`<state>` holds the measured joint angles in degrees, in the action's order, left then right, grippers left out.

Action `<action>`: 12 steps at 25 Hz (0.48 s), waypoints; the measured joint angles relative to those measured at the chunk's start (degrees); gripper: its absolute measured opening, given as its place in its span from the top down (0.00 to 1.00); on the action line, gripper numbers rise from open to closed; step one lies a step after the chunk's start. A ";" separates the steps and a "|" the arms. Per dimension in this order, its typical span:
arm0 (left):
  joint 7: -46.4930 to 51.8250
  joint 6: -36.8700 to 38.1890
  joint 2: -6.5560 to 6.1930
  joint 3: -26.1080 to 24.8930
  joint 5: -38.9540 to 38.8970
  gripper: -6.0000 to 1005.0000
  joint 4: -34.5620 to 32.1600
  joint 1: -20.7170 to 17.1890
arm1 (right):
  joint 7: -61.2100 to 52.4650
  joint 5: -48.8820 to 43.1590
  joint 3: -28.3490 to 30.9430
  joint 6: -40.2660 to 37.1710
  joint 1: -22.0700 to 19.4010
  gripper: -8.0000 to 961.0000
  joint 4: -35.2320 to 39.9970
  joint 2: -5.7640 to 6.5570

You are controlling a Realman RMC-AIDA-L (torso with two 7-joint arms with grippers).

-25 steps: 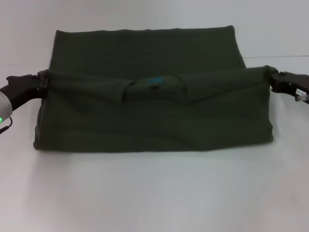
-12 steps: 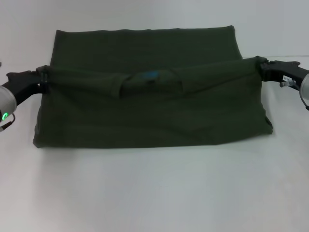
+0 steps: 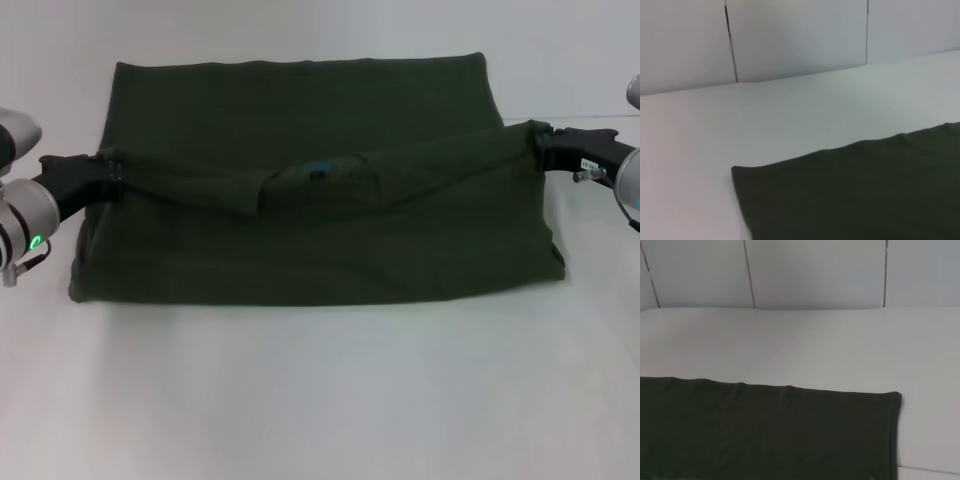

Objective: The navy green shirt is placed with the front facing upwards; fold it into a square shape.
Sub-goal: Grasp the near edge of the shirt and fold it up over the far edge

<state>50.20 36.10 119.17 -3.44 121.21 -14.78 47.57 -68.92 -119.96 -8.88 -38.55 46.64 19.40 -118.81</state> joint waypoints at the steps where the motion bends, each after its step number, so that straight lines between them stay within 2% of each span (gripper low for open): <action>1: 0.00 -0.03 0.06 0.00 -0.01 0.96 0.00 0.00 | 0.00 0.00 0.00 0.00 0.00 0.96 0.00 0.00; 12: -1.13 -0.06 0.24 -0.27 -3.86 0.96 -0.42 -0.73 | 0.10 0.00 -0.66 -0.04 1.05 0.96 -0.02 -0.02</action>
<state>49.07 36.03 119.41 -3.71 117.36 -15.20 46.84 -68.82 -119.96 -9.54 -38.59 47.68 19.37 -118.83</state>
